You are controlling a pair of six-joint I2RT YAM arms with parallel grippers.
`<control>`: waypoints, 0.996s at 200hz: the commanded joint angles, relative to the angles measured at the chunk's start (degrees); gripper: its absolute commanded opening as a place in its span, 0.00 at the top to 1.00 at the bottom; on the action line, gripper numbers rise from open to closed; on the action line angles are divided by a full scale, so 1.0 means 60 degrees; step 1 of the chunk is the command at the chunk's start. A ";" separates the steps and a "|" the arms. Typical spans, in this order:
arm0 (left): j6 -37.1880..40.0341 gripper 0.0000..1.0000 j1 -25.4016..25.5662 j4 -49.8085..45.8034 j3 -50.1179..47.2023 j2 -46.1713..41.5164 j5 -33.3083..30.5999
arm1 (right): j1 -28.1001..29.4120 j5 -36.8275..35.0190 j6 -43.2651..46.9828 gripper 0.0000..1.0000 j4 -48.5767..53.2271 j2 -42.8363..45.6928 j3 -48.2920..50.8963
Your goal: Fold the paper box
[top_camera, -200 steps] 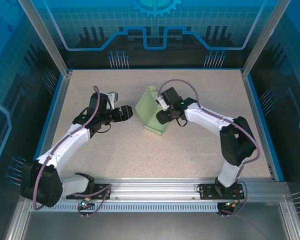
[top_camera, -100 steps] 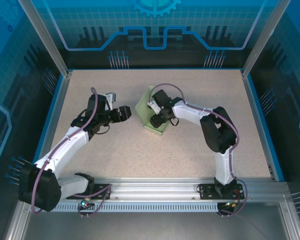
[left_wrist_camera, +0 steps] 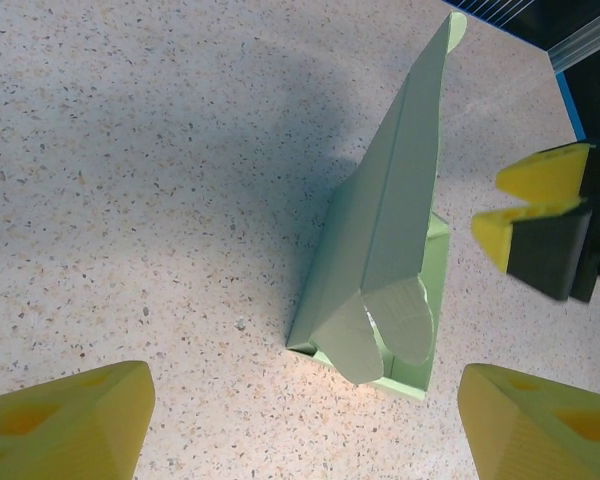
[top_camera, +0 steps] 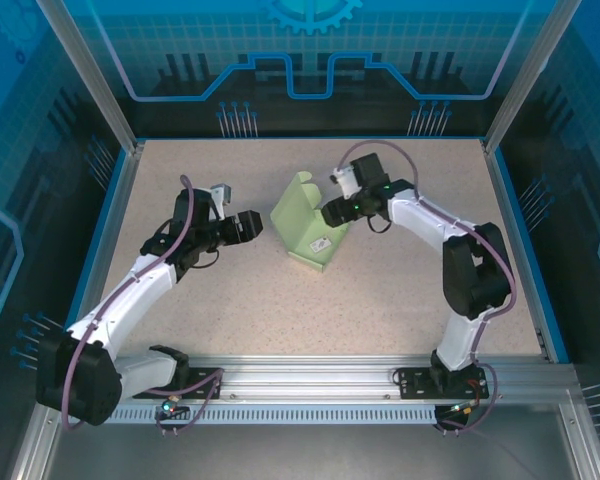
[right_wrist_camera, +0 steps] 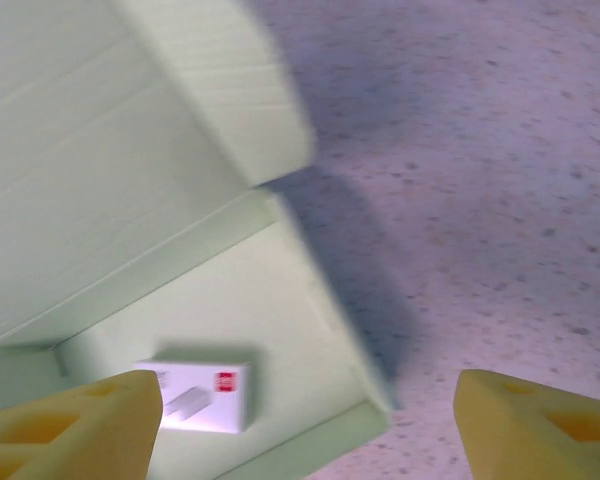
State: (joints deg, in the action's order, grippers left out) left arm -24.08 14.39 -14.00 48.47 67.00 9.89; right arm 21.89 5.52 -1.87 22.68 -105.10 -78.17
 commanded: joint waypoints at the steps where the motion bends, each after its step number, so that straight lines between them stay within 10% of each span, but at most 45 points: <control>1: -0.0150 0.18 -0.0070 0.0204 -0.0174 -0.0252 0.0153 | -0.0258 0.0940 -0.0429 0.22 -0.0127 -0.0809 -0.0335; 68: -0.0009 0.17 -0.0070 0.0206 -0.0514 -0.0240 -0.0168 | -0.0314 0.2221 -0.0627 0.26 0.0269 -0.2151 -0.1111; 199: -0.0101 0.15 -0.0085 0.0147 -0.1442 -0.1049 -0.1719 | 0.1005 0.1392 -0.1510 0.25 -0.0924 0.0824 0.2311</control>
State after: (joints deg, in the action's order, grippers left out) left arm -24.05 14.39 -13.43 41.65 63.75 2.31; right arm 27.59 17.34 -9.67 19.59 -105.14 -66.37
